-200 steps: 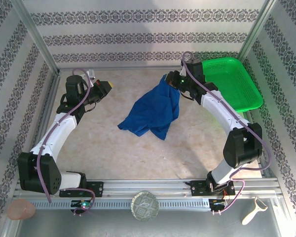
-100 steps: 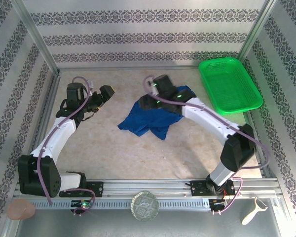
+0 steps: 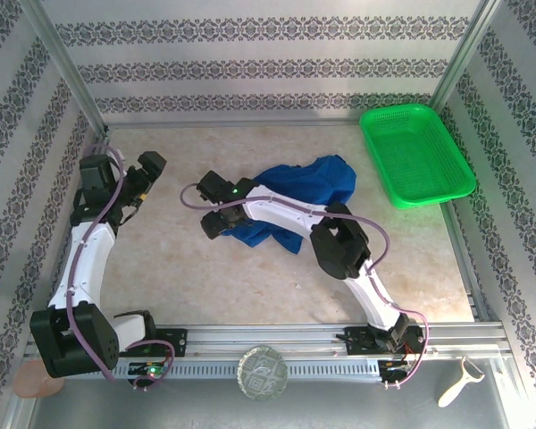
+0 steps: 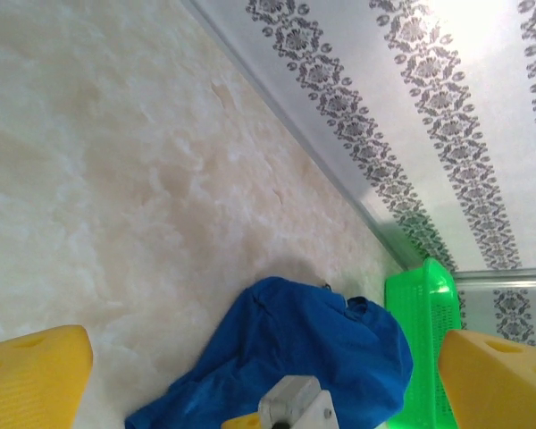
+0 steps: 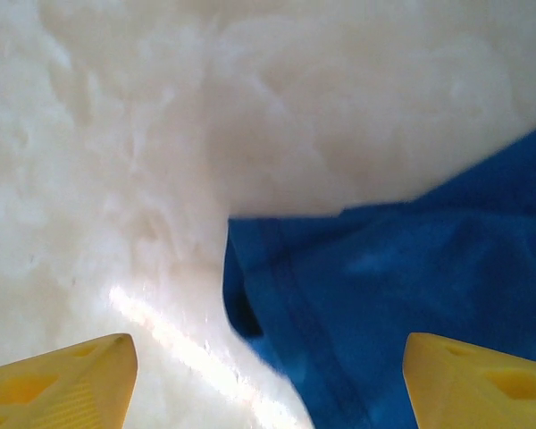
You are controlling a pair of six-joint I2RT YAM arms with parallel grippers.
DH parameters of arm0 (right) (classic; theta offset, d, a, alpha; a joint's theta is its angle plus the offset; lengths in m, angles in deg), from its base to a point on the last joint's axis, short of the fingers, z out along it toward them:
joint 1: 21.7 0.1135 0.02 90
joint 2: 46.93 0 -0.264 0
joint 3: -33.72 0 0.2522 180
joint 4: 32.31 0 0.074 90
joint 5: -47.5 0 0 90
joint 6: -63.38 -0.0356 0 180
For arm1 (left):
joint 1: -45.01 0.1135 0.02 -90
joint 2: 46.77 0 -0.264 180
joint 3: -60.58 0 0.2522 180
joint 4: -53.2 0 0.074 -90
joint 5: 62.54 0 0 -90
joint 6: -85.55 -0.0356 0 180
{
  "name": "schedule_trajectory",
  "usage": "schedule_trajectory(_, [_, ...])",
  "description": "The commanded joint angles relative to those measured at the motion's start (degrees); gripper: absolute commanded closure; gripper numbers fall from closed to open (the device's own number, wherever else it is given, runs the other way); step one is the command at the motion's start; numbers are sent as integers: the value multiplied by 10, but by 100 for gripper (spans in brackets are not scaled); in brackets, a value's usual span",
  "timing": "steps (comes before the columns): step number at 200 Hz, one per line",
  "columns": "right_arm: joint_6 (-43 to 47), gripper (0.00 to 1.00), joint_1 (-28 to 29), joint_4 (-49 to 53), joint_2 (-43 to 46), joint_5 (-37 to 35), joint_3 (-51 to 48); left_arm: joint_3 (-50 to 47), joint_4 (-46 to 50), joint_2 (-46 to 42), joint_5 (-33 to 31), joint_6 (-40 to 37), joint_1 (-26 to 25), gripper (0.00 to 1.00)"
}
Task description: Fold the inside-out t-shirt
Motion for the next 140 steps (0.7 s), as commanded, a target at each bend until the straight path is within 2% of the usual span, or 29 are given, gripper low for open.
schedule_trajectory(1, [-30,22,0,51,-44,-44,52,-7,-1,-8,18,4,18,0])
schedule_trajectory(52, [-44,33,-1,101,-143,-50,171,-10,-16,-6,30,13,28,0])
schedule_trajectory(74, [-42,51,-3,122,-162,-56,193,-9,-18,-7,35,15,29,0])
schedule_trajectory(88, [-41,67,-7,115,-154,-52,182,-9,-19,-9,36,17,30,0])
schedule_trajectory(97, [-41,81,-10,112,-148,-49,176,-8,-20,-11,37,18,30,0])
schedule_trajectory(106, [-40,100,-16,111,-140,-43,175,-8,-19,-12,38,19,30,0])
schedule_trajectory(140, [-26,100,-47,117,-55,1,196,-10,-17,-18,50,15,30,0])
